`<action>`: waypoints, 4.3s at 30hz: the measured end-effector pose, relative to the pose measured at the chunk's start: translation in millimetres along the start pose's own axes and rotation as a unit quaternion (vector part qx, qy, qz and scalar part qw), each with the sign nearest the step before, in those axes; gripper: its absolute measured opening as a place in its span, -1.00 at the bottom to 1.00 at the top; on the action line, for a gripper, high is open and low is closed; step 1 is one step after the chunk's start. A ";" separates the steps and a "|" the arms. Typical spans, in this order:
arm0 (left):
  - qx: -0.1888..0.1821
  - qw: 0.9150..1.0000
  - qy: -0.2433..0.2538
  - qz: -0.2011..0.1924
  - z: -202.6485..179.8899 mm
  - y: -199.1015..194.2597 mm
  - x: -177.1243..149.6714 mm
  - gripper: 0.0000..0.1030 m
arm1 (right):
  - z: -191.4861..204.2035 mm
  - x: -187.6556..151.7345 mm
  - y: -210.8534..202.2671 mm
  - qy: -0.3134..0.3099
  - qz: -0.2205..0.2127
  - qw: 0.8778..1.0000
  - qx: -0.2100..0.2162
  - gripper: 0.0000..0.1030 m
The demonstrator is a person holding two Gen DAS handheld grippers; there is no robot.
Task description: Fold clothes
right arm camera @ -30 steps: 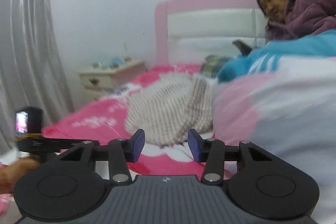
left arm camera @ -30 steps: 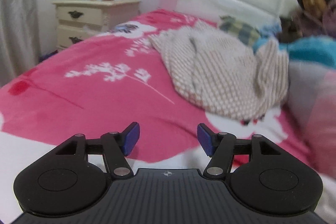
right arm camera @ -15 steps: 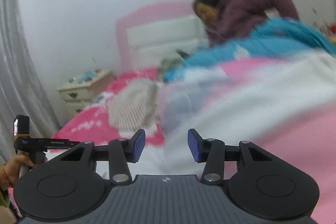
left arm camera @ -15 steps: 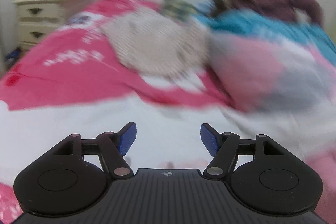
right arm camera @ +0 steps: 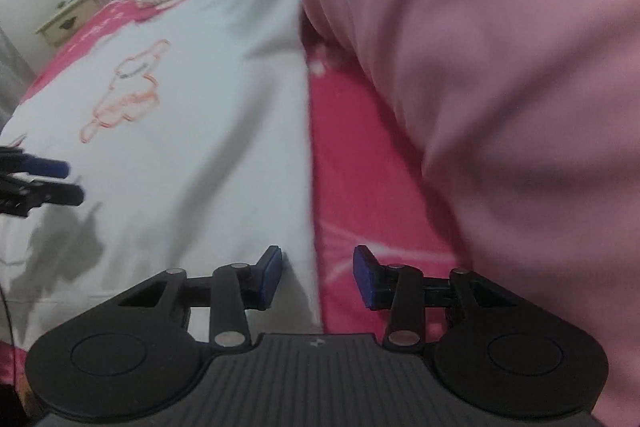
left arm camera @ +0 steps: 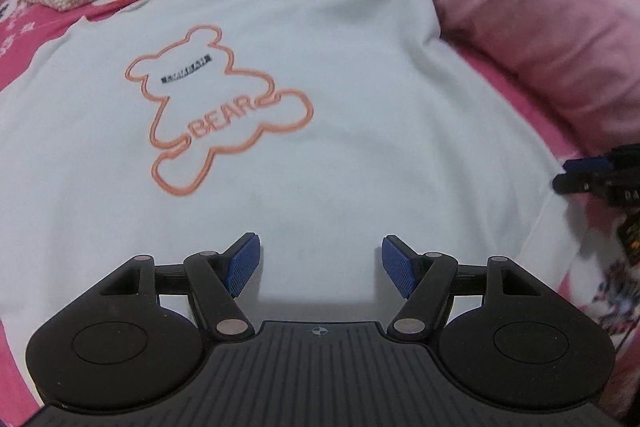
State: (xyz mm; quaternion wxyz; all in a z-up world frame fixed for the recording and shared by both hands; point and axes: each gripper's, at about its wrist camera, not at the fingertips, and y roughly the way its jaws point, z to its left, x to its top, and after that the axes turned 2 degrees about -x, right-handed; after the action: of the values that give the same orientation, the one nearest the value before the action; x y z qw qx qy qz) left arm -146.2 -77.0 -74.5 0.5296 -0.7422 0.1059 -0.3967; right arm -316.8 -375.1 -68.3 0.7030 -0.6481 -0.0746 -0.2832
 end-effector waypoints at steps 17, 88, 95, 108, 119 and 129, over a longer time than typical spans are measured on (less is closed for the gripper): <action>0.023 1.000 -0.001 -0.003 8.8 9.2 -8.2 0.37 | -17.8 -28.8 -7.7 0.093 0.010 0.995 -0.038 -0.89; -0.016 0.981 -0.189 -0.048 72.4 -14.9 -2.5 0.44 | 102.6 52.7 -52.7 -0.312 -0.131 0.909 0.245 -0.89; -0.054 0.980 -0.182 -0.060 64.2 -21.7 -0.7 0.44 | 126.4 -26.2 -28.8 -0.387 -0.105 0.897 0.186 -0.86; -0.106 0.990 -0.083 -0.037 7.3 -14.2 -12.4 0.44 | 100.9 -60.0 -33.3 -0.348 0.024 0.907 0.237 -0.43; -0.098 0.994 -0.046 -0.019 -22.1 -1.0 -12.5 0.31 | 13.3 5.2 -9.5 0.039 0.015 0.952 0.304 -0.37; -0.075 0.997 -0.018 -0.016 -30.9 10.6 -13.8 0.24 | -20.4 17.0 -33.5 0.118 -0.062 0.931 0.339 -0.36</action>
State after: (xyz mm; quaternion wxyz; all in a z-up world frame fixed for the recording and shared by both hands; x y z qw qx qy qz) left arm -174.2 -95.1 -86.5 0.4676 -0.7886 0.1140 -0.3828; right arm -324.6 -399.7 -34.2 0.8655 -0.3274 -0.1224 -0.3588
